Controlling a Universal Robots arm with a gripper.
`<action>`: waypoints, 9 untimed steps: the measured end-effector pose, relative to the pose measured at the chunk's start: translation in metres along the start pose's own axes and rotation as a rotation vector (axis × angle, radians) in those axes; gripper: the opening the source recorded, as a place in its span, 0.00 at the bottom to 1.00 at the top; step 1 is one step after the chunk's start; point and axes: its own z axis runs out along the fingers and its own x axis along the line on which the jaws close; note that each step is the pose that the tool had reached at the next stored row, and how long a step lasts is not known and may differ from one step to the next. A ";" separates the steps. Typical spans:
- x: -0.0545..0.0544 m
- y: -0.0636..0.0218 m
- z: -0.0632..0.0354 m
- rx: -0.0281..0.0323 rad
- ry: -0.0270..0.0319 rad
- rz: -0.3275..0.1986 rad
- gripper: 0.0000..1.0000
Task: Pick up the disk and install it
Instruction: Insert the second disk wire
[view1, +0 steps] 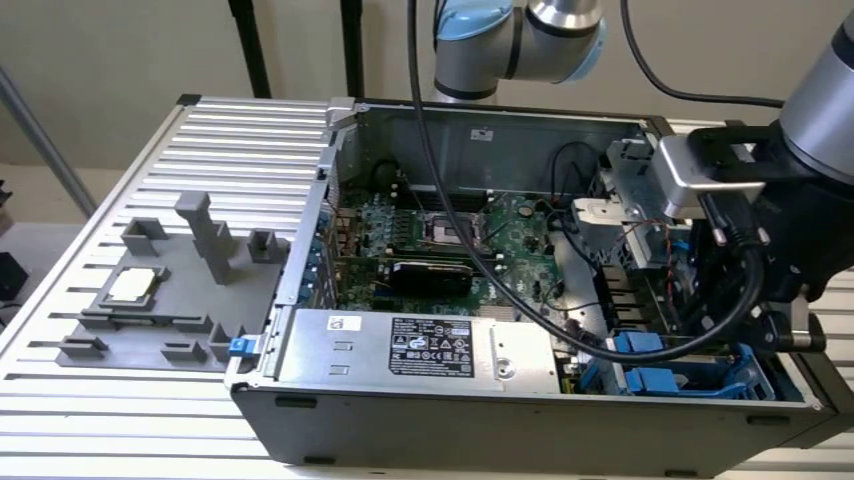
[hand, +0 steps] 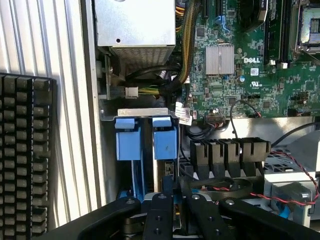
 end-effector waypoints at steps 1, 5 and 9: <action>0.000 0.0000 0.0009 0.0011 -0.0017 -0.004 0.16; 0.002 0.0002 0.0041 0.0052 -0.0084 -0.020 0.16; 0.003 0.0004 0.0072 0.0099 -0.0153 -0.033 0.16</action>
